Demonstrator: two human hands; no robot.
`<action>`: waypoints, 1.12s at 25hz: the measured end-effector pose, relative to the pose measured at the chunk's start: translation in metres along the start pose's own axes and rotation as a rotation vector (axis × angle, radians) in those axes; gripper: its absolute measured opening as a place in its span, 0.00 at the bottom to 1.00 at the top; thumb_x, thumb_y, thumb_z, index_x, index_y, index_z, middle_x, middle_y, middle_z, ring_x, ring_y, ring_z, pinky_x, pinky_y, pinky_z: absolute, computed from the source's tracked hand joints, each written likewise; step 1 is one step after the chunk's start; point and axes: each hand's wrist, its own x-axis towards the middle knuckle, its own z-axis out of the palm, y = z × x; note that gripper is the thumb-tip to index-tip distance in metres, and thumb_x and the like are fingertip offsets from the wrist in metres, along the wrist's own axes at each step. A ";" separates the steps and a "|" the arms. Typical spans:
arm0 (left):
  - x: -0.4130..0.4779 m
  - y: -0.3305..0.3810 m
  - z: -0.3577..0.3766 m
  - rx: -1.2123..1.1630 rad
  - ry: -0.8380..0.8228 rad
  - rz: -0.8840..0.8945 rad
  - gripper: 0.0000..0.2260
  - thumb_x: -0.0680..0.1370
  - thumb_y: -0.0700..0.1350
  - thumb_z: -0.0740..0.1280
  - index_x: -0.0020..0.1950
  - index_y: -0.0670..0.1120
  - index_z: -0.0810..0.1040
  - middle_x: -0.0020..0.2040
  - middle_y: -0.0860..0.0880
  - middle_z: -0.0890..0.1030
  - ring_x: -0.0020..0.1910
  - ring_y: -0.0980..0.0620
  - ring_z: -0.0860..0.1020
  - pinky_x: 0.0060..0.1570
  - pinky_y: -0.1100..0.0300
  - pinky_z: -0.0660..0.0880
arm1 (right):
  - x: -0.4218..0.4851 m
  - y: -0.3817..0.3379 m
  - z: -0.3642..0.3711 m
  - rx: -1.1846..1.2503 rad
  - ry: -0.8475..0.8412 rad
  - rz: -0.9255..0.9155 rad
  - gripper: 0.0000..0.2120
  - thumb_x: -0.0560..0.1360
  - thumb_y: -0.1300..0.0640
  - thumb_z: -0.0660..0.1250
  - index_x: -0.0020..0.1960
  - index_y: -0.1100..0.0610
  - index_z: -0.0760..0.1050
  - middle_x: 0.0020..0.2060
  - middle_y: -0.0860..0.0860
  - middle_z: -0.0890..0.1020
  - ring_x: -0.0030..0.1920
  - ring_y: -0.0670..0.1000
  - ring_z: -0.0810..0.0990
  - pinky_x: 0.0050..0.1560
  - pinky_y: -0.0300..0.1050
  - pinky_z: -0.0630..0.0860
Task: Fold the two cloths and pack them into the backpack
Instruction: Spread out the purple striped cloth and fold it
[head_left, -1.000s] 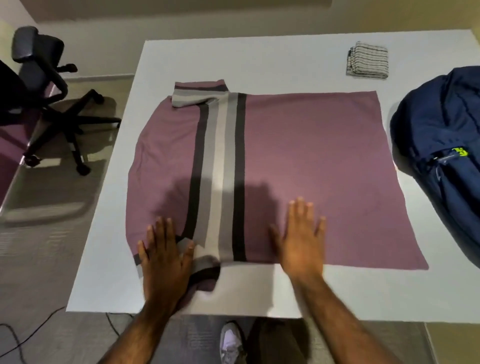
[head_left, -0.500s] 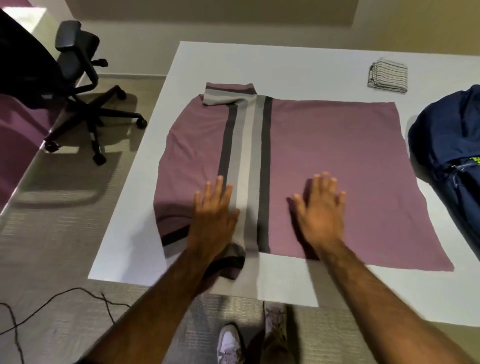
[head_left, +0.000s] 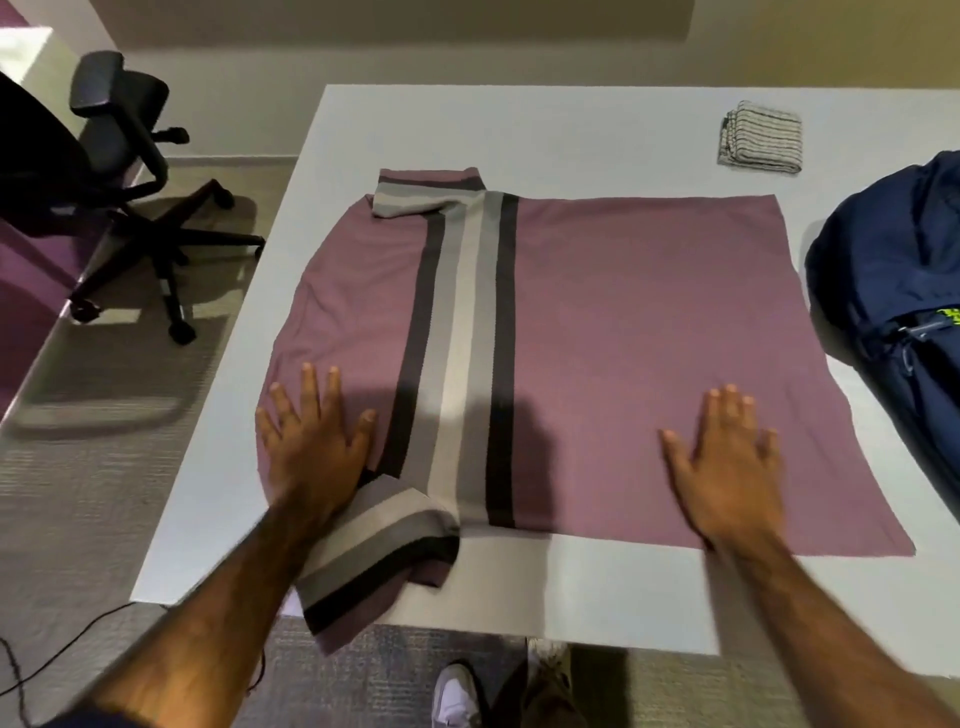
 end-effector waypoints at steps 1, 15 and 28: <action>0.003 -0.009 -0.004 -0.024 -0.020 -0.064 0.40 0.78 0.72 0.39 0.83 0.49 0.51 0.83 0.41 0.51 0.80 0.31 0.51 0.76 0.29 0.50 | 0.005 0.033 -0.009 0.006 -0.009 0.065 0.43 0.79 0.29 0.38 0.82 0.59 0.50 0.82 0.56 0.52 0.82 0.56 0.48 0.79 0.64 0.50; 0.042 0.085 0.013 -0.012 0.065 0.235 0.29 0.84 0.61 0.41 0.84 0.52 0.48 0.84 0.45 0.49 0.82 0.38 0.49 0.79 0.36 0.48 | 0.040 -0.090 0.003 0.000 -0.049 -0.313 0.36 0.81 0.39 0.42 0.83 0.57 0.47 0.82 0.53 0.48 0.82 0.53 0.44 0.80 0.60 0.44; 0.086 0.202 0.003 -0.115 -0.034 0.428 0.28 0.82 0.58 0.42 0.83 0.56 0.45 0.84 0.51 0.45 0.83 0.47 0.41 0.80 0.45 0.41 | 0.090 -0.150 -0.003 0.087 0.044 -0.453 0.31 0.83 0.46 0.51 0.81 0.61 0.55 0.81 0.57 0.54 0.81 0.59 0.51 0.79 0.61 0.47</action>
